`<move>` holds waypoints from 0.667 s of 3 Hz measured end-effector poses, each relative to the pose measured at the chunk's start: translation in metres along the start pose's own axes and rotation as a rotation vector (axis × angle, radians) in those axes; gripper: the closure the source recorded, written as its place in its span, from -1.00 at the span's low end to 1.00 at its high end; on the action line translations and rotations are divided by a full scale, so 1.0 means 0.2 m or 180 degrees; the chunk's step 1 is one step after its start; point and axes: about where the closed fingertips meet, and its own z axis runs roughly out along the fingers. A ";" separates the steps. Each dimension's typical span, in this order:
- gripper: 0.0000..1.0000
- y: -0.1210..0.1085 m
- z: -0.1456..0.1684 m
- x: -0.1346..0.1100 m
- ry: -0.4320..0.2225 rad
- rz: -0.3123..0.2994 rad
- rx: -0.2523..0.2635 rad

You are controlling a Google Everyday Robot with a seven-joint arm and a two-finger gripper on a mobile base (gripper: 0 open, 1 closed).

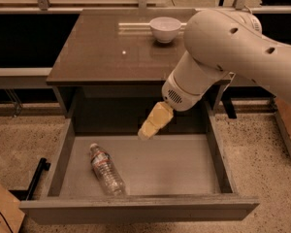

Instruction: Pick water bottle from top drawer and place on counter

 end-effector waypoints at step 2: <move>-1.00 0.08 0.22 -0.15 -0.0335 0.0189 -0.0327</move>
Offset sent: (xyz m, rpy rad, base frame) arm 0.0295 0.0839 -0.0536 0.2686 0.0537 -0.0154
